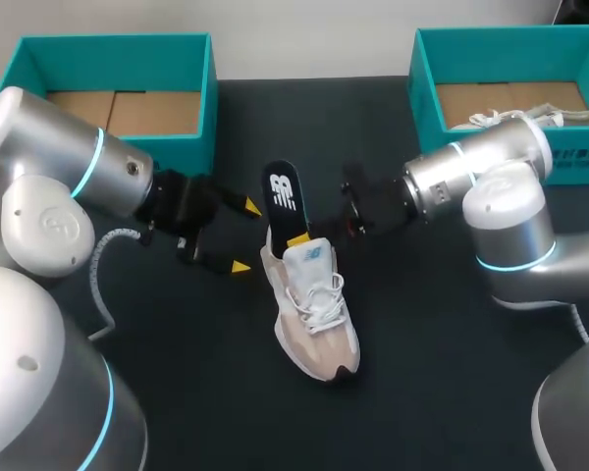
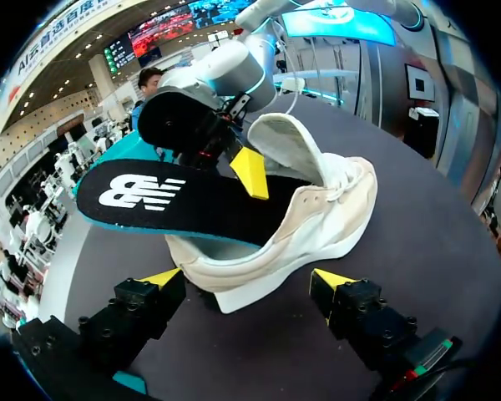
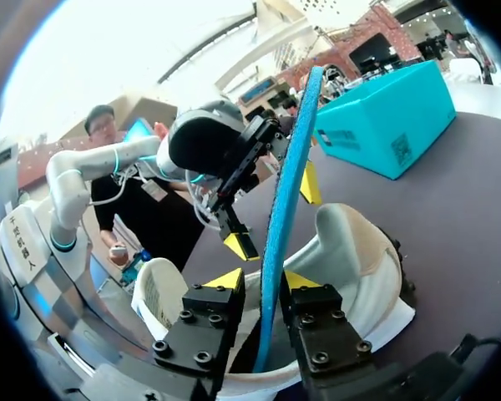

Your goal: Take the shoe out of the shoebox, open the shoe tongue, remove and reinsert the insole, then place the shoe into the shoebox

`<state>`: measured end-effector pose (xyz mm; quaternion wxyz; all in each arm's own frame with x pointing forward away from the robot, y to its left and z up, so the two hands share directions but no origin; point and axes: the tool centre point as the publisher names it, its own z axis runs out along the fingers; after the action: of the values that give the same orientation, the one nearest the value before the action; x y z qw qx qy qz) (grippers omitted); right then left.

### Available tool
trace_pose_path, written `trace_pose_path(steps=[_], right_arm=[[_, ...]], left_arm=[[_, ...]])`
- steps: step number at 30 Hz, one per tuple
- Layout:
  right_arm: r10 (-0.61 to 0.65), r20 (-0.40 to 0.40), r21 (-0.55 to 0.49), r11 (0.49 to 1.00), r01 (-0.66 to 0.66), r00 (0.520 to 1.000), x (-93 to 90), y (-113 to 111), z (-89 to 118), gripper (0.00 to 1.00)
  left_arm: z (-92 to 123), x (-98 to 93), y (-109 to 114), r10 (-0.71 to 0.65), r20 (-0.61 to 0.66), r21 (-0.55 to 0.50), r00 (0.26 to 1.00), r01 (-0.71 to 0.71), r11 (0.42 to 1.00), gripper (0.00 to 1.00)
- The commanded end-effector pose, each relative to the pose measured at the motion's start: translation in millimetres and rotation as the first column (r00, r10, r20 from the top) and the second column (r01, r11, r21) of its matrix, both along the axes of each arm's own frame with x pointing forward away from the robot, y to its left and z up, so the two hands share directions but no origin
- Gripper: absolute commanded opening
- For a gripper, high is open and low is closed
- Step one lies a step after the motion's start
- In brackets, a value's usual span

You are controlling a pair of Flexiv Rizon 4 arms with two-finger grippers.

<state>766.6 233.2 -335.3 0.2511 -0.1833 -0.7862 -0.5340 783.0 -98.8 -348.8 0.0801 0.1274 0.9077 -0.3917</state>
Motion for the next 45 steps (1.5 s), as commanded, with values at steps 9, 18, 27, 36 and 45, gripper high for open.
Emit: trace_pose_path(steps=[9,18,27,36,45], right_arm=[[0.062,-0.031,-0.009,0.998,-0.062,0.998,13.5,4,6,0.00],[0.120,-0.174,-0.025,0.992,-0.126,0.977,-2.3,-5,-10,0.00],[0.111,-0.232,-0.037,0.992,-0.122,0.966,-22.3,-9,-20,0.00],[0.103,-0.162,-0.063,0.991,-0.115,0.981,-12.9,-6,-7,0.32],[0.108,-0.107,-0.072,0.991,-0.116,0.988,-1.9,0,7,0.33]], left_arm=[[0,-0.6,0,0.001,0.000,0.005,1.000,-0.001,1.000,1.00],[0,-0.6,0,0.001,0.000,0.005,1.000,-0.001,1.000,1.00],[0,-0.6,0,0.001,0.000,0.005,1.000,-0.001,1.000,1.00],[0,-0.6,0,0.001,0.000,0.005,1.000,-0.001,1.000,1.00],[0,-0.6,0,0.001,0.000,0.005,1.000,-0.001,1.000,1.00]])
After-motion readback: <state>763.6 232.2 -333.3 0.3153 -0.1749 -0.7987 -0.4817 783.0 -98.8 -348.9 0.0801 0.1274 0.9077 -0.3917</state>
